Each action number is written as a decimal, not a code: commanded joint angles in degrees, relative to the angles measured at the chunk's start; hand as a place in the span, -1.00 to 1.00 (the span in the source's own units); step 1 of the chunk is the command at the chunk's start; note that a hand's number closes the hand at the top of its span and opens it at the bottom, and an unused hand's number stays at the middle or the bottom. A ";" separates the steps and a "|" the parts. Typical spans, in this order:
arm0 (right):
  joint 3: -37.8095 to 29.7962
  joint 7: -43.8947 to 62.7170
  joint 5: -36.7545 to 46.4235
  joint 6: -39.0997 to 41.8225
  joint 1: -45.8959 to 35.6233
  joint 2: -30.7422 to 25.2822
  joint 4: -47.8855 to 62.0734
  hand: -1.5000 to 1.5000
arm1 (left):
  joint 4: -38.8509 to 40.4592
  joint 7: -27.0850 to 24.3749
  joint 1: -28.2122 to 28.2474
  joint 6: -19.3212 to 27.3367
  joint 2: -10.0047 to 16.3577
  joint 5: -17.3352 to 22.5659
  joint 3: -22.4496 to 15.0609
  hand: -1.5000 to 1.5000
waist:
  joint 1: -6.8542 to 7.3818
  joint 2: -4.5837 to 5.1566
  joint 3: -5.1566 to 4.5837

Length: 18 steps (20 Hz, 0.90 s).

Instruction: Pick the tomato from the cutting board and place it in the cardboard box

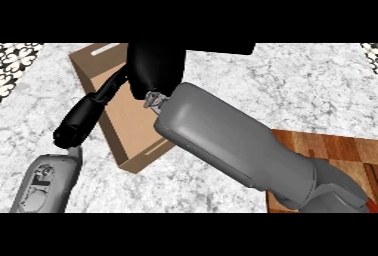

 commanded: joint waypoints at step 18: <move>-2.48 -18.39 -30.61 12.38 0.31 0.38 15.89 -1.00 | -3.01 1.70 2.60 1.04 0.23 -0.73 1.19 0.00 | -4.02 -0.45 0.21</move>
